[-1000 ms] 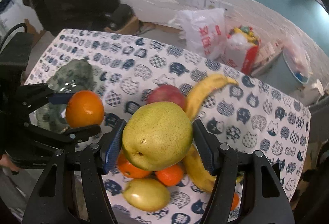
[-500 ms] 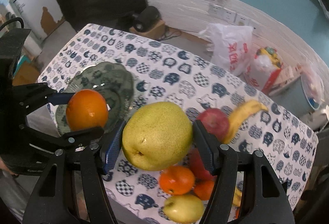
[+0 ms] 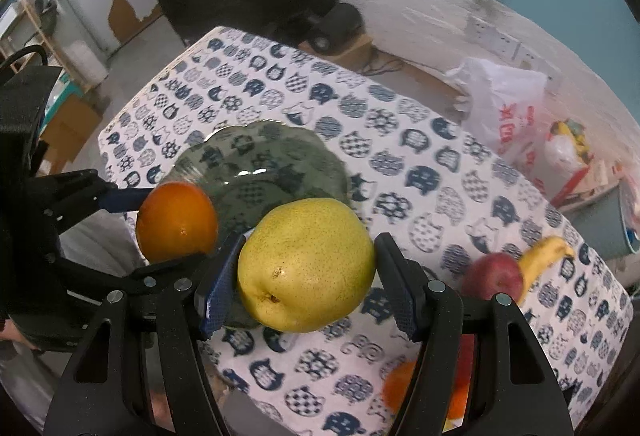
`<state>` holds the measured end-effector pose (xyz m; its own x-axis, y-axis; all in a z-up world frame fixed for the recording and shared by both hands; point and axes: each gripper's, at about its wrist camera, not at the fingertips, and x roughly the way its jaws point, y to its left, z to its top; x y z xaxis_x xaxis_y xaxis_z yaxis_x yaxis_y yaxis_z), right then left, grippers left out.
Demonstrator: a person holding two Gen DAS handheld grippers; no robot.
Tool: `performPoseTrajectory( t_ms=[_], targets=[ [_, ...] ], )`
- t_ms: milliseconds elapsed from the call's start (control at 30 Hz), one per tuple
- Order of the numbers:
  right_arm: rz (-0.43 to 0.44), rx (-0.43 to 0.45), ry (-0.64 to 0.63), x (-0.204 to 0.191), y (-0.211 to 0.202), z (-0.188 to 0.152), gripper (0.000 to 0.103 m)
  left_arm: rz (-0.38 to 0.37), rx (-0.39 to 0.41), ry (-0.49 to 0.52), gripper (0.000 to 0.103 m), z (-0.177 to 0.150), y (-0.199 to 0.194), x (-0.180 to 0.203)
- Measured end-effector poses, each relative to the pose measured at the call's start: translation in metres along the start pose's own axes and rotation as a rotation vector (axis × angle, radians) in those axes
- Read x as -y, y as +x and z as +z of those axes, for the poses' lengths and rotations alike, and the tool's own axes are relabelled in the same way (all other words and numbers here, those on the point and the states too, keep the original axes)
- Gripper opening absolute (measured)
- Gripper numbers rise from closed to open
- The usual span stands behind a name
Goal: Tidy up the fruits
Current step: 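Carry the orange with the left gripper while the right gripper carries the pear to the green plate, then lower the orange onto the plate and open the left gripper while the right releases the pear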
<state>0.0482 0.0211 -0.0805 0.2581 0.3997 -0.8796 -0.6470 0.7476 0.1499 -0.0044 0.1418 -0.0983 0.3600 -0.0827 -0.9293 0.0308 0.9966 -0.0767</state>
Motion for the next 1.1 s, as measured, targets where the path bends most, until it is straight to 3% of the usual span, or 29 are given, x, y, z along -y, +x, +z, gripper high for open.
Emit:
performPoseTrajectory(
  t_ms=[367,833,1100],
  targets=[
    [0.025,-0.087,-0.032,-0.023,0.047,0.002,0.066,0.047,-0.078,-0.045,0.070,-0.019,0.028,-0.035],
    [0.024,-0.202,-0.036,-0.023,0.092,-0.018,0.066,0.051,-0.196,-0.074,0.070,-0.033,0.068,-0.040],
    [0.028,-0.213,-0.041,-0.023,0.098,-0.019,0.067,0.083,-0.142,-0.052,0.068,-0.028,0.056,-0.037]
  ],
)
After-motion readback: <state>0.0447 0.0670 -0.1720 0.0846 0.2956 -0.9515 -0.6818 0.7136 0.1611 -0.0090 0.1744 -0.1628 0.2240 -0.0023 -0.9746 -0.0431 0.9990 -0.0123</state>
